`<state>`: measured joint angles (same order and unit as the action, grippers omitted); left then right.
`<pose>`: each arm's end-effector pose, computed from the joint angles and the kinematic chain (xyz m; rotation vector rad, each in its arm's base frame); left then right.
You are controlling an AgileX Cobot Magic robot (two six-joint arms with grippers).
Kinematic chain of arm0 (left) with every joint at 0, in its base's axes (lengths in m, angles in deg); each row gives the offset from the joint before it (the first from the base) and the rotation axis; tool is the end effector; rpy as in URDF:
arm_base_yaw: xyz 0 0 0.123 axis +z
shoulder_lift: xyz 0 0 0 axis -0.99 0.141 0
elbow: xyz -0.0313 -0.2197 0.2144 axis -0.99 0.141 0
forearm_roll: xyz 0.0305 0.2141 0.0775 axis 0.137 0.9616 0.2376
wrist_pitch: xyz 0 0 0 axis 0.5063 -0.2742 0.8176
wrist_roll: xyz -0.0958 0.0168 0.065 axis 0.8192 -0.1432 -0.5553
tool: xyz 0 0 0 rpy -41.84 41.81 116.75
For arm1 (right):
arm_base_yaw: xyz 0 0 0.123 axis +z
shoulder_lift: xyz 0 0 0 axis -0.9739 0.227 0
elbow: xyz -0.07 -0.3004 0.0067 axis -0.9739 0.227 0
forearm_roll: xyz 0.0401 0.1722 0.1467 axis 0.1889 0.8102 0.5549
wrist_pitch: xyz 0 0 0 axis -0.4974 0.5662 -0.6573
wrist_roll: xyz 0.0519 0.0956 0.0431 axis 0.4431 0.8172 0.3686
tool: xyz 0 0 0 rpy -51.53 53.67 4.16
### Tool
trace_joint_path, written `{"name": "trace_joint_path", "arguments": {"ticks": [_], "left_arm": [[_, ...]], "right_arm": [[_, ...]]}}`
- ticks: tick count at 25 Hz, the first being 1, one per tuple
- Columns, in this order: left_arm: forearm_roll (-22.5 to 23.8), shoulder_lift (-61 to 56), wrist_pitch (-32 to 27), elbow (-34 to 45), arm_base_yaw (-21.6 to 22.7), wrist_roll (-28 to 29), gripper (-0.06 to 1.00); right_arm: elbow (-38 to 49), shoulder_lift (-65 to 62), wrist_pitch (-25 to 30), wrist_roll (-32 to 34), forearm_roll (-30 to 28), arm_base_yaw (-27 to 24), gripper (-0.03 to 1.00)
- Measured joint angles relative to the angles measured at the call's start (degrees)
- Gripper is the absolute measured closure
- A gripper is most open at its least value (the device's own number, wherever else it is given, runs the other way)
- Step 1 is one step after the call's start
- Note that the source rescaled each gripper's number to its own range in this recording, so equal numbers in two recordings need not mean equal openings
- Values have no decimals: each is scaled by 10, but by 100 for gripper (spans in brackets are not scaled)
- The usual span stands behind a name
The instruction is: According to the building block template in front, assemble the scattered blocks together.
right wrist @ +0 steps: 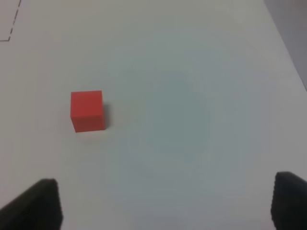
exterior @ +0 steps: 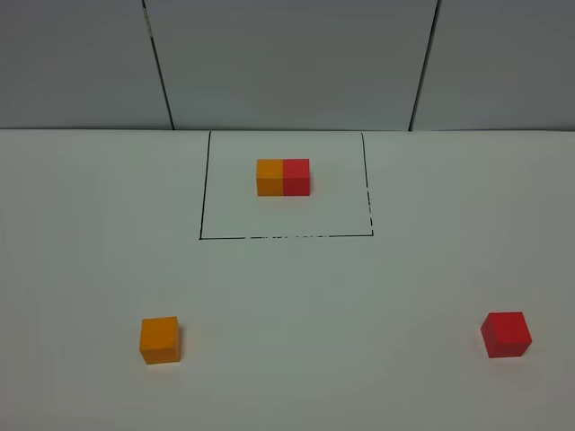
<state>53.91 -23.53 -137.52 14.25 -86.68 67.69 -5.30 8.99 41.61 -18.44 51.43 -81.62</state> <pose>0.0087 -0.0066 0.2778 0.0108 2.1591 -0.1600 -0.0162 0.0000 0.2548 0.0250 2.0912 -0.1020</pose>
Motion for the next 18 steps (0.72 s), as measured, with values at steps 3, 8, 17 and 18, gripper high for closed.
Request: {"name": "trace_joint_path", "arguments": {"ticks": [3, 8, 17, 18], "left_arm": [[-14, 109, 3, -34, 0, 10, 20], [-61, 312, -5, -112, 0, 17, 19], [-112, 615, -5, -264, 0, 18, 19], [-112, 631, -4, -273, 0, 19, 19]], "right_arm": [[0, 0, 0, 0, 0, 0, 22], [0, 0, 0, 0, 0, 0, 22], [0, 0, 0, 0, 0, 0, 22], [0, 0, 0, 0, 0, 0, 22]]}}
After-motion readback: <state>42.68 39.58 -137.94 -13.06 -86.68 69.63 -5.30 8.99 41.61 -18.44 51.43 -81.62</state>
